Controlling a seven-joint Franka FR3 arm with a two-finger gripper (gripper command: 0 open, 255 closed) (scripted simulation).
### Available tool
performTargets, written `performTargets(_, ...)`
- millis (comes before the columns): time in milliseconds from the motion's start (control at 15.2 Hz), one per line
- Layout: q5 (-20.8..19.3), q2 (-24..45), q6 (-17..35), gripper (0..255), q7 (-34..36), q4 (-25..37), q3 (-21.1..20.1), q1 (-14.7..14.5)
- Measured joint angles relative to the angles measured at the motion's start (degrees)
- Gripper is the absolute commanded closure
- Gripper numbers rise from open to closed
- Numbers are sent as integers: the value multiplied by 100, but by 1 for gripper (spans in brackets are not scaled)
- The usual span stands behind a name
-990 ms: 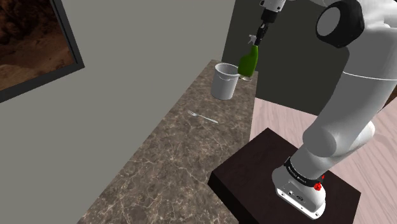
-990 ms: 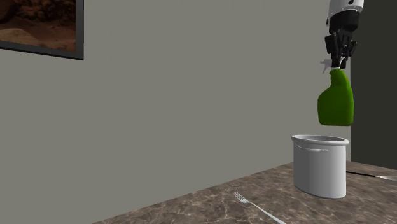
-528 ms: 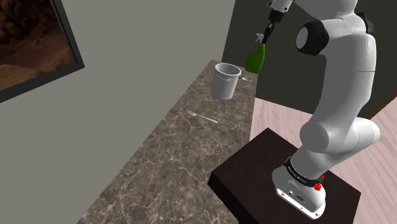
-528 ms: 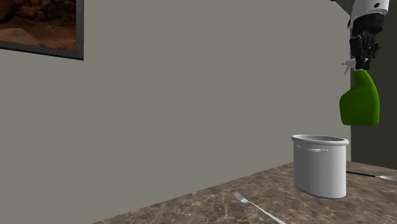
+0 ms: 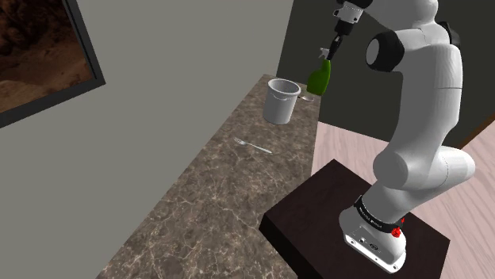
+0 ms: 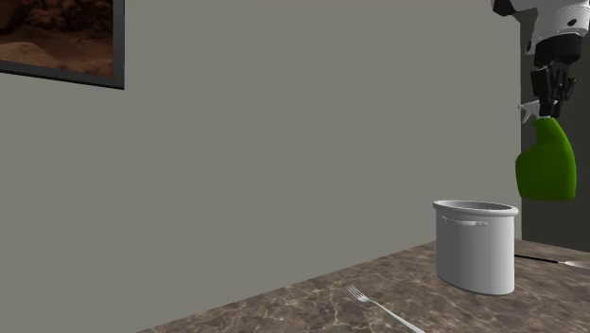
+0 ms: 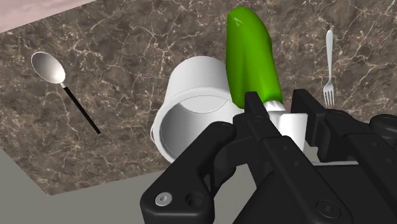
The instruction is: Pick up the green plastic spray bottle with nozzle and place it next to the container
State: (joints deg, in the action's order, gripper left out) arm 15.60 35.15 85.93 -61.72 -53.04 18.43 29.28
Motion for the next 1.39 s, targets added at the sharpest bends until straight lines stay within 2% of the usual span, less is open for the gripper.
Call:
performTargets(528, -61, -292, 810, 255, -113, -1120, 30, -184)
performTargets(1386, -30, -310, 1812, 255, -237, -2157, 11, -312)
